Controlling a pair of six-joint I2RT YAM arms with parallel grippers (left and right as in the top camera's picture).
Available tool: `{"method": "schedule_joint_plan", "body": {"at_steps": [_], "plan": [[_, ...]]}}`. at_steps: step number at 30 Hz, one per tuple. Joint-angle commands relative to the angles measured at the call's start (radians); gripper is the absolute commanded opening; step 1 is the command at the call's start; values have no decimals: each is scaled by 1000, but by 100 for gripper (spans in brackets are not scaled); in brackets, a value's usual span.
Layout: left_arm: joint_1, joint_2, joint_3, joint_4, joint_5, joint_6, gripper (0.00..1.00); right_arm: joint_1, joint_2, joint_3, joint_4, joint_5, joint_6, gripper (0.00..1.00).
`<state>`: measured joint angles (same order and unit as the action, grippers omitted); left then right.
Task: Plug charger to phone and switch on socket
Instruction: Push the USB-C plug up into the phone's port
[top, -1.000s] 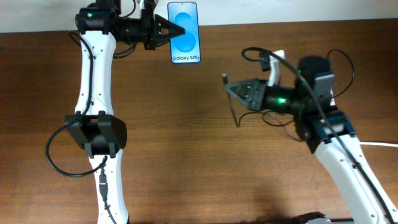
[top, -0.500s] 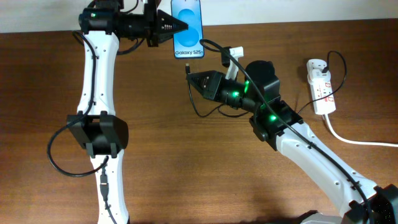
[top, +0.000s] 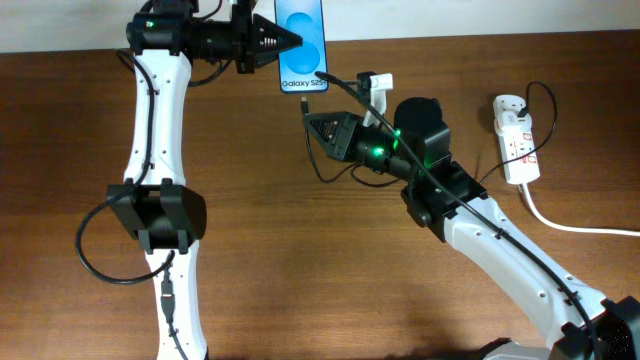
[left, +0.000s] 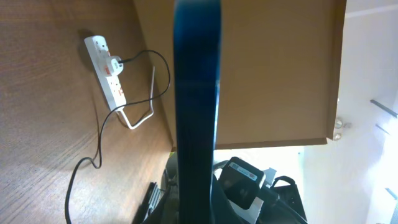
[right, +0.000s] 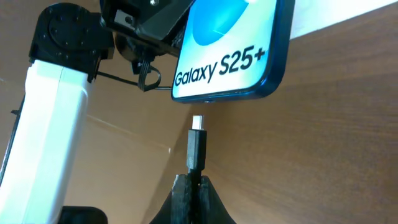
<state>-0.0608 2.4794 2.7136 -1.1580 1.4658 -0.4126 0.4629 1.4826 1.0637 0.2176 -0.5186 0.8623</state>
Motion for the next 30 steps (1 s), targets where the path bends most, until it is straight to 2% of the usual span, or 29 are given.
{"method": "schedule_joint_plan", "body": {"at_steps": [1,30], "plan": [[0,-24,12,6,27,-2,0,1,-3,7,7,34,-43,4],[-20,-24,12,2,61,-2,0,0,-3,7,1,66,-39,4]]}}
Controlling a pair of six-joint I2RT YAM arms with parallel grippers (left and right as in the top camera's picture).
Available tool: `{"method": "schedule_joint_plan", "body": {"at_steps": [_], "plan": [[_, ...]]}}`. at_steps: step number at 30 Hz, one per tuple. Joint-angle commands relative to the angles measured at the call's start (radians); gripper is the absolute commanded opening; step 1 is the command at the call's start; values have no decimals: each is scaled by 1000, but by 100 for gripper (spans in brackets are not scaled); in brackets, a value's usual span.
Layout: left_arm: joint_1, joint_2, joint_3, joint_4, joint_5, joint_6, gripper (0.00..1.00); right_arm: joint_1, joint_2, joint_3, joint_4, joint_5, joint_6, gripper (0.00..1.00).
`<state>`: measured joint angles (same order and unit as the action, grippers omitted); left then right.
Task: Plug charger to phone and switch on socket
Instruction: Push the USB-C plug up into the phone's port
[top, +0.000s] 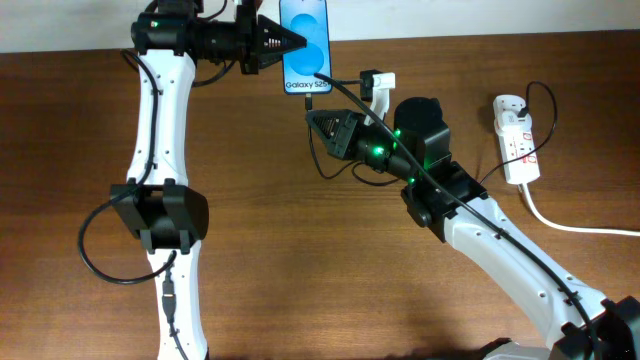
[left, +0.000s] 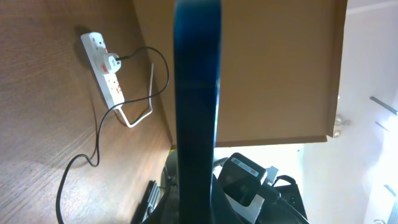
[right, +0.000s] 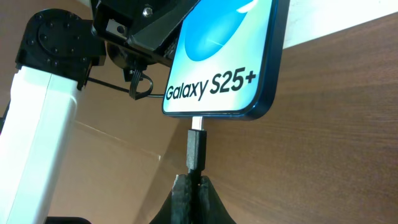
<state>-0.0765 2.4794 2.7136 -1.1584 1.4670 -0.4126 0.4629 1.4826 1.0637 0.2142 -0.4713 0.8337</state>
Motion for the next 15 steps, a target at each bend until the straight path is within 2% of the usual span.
{"method": "schedule_joint_plan", "body": {"at_steps": [1,15], "plan": [[-4,-24,12,3,60,-2,0,0,-3,7,6,21,-10,4],[-12,-24,12,3,87,39,0,-40,-3,7,38,32,16,4]]}}
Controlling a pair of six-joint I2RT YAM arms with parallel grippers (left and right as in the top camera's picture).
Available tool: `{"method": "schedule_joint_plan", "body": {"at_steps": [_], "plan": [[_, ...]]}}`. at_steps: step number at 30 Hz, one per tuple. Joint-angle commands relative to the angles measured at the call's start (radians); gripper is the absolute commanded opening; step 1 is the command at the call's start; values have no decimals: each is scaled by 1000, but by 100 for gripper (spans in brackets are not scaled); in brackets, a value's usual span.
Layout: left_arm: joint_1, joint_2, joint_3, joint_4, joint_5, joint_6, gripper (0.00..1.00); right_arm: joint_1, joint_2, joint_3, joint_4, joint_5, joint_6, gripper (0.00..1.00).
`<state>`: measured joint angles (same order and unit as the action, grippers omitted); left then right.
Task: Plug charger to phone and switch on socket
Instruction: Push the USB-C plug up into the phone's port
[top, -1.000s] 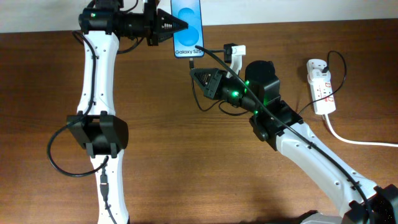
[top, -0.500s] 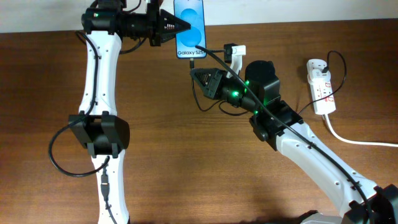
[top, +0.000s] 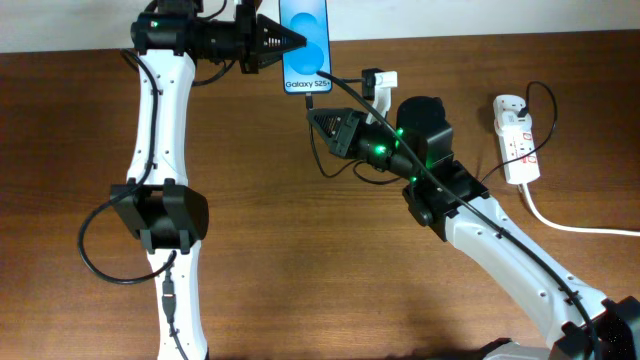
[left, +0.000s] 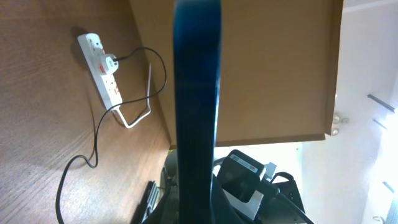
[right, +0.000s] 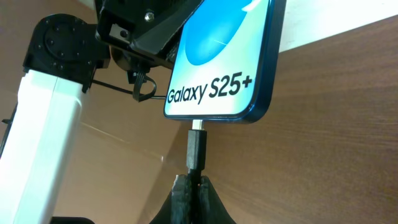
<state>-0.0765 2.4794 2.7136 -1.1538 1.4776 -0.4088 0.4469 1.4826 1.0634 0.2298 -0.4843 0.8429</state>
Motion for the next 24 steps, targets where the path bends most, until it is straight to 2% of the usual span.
{"method": "schedule_joint_plan", "body": {"at_steps": [1,10,18,20,21,24], "plan": [[-23,-24,12,-2,78,57,0,-24,-3,7,24,45,7,4],[-68,-24,12,-2,79,59,0,-24,-3,7,37,48,7,4],[-39,-24,12,-2,79,58,0,-24,-3,7,36,26,7,5],[-25,-24,12,-2,79,58,0,-24,-3,7,19,24,6,17],[-20,-24,12,-2,79,58,0,-24,-3,7,9,25,6,20],[-7,-24,12,-2,79,58,0,-24,-3,7,-17,16,6,22]]}}
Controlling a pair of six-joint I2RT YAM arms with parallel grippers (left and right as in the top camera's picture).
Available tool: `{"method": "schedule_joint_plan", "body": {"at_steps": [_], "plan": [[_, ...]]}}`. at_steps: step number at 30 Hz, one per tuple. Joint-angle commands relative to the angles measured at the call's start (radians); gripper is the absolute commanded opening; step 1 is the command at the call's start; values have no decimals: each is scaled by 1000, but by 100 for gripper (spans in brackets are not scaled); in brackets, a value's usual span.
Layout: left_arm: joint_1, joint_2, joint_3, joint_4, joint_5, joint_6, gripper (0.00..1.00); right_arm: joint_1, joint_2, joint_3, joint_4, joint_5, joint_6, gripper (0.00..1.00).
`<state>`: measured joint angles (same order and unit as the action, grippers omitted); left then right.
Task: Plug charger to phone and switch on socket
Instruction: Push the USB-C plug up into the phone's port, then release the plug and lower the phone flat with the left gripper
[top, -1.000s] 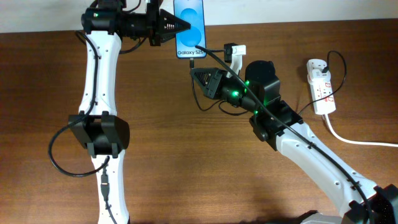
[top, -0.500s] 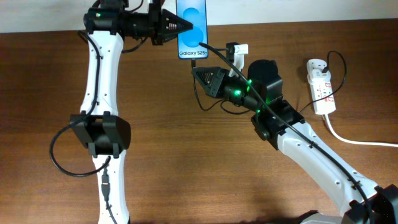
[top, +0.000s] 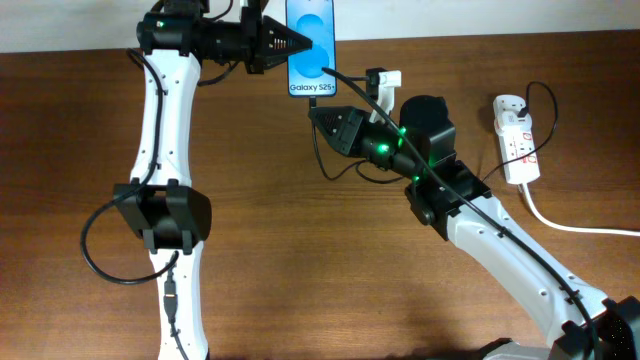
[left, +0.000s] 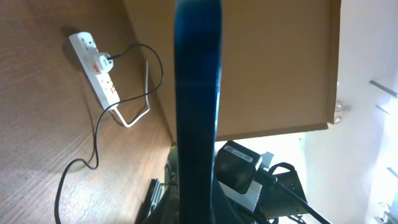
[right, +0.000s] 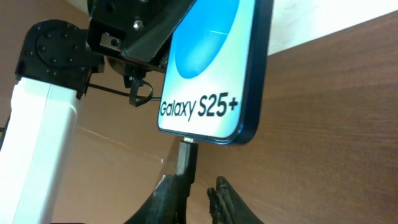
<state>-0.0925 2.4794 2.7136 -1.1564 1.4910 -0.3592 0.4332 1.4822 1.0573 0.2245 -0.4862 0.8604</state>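
Note:
A blue Galaxy S25+ phone (top: 311, 45) is held off the table at the far edge, screen up, with my left gripper (top: 290, 42) shut on its side. In the left wrist view the phone (left: 198, 93) shows edge-on. The black charger plug (right: 186, 158) sits in the port on the bottom edge of the phone (right: 211, 74). My right gripper (right: 198, 186) is just below it, open; its left finger touches the plug and the right finger stands apart. The white socket strip (top: 517, 135) lies at the right with the charger's adapter (top: 505, 103) in it.
The black charger cable (top: 350, 95) runs from the phone over my right arm toward the socket strip (left: 94, 61). A white mains lead (top: 580, 228) leaves the strip to the right. The wooden table (top: 300, 250) ends in a wall at the back.
My right gripper has opened; it was shut on the plug. The plug now sits deeper in the phone's port. The phone has shifted slightly right.
At first my right gripper held the plug a short gap below the phone's bottom edge. Then the plug's tip was at the port, and stayed there a moment later. Now the plug is in the phone and the right jaws are apart.

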Motion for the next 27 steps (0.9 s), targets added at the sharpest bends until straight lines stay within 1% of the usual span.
{"method": "schedule_joint_plan", "body": {"at_steps": [1,3,5,6,7,9,11,12,14,16,17,18,19,20,21,22,24,27], "plan": [[11,-24,12,1,65,9,0,-10,-3,13,-11,3,-11,23],[17,-24,12,1,53,10,0,-10,-3,13,-12,-19,-13,29],[19,-24,12,0,42,20,0,-10,-3,13,-51,-22,-15,46],[20,-24,12,0,17,31,0,-10,-3,13,-98,-18,-18,54],[22,-24,12,-4,-7,60,0,-11,-3,13,-126,-14,-19,57],[22,-24,12,-48,-66,85,0,-26,-3,13,-174,-15,-32,59],[24,-24,12,-112,-132,143,0,-57,-6,13,-204,-26,-45,62],[24,-24,11,-164,-182,182,0,-86,-6,13,-212,-37,-45,65],[24,-24,11,-240,-258,235,0,-140,-6,13,-210,-87,-45,68],[24,-24,11,-282,-328,253,0,-190,-6,13,-211,-150,-47,71],[23,-24,11,-295,-364,257,0,-206,-6,13,-212,-185,-77,71],[23,-24,10,-305,-383,262,0,-211,-6,13,-221,-193,-92,75],[22,-24,7,-326,-398,289,0,-212,-6,13,-246,-191,-109,77],[18,-24,4,-364,-428,313,0,-212,-6,13,-295,-187,-153,85],[14,-24,1,-419,-502,333,0,-212,-6,13,-355,-167,-185,86],[10,-24,-2,-451,-556,339,0,-212,-6,13,-415,-137,-209,86],[0,-24,-30,-478,-613,353,0,-212,-6,13,-509,-97,-259,87],[-10,-24,-118,-479,-637,354,0,-212,-6,13,-598,-41,-281,87]]}}
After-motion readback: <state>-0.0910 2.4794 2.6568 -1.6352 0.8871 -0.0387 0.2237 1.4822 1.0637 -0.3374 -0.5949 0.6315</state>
